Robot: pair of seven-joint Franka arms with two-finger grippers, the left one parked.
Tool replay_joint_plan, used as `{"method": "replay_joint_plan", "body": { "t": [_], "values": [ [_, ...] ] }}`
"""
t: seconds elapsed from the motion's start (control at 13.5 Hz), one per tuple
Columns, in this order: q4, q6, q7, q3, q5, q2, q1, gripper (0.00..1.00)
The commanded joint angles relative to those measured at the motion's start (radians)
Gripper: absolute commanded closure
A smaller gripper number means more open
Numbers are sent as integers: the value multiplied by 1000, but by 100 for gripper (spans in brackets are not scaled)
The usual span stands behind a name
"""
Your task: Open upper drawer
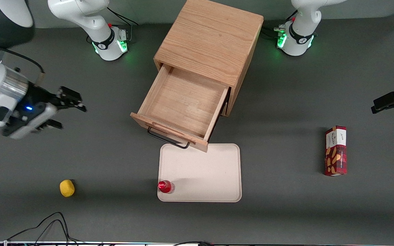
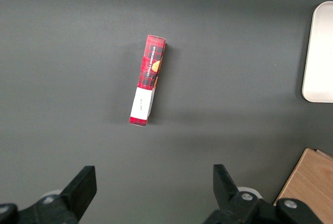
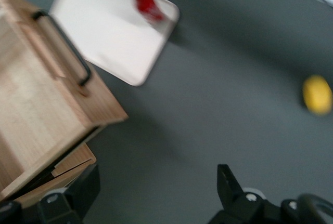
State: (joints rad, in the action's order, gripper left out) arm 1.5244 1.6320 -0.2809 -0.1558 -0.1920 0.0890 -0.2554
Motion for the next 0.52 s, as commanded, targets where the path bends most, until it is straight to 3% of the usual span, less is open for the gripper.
{"method": "replay_joint_plan", "body": {
  "t": [0.0,0.07,0.44],
  "values": [
    [102,-64,254,15,147,-113,54,0],
    [121,-81,285,19,219,-138,79,0],
    [175,-81,293,99,243,-173,205,0]
  ]
}}
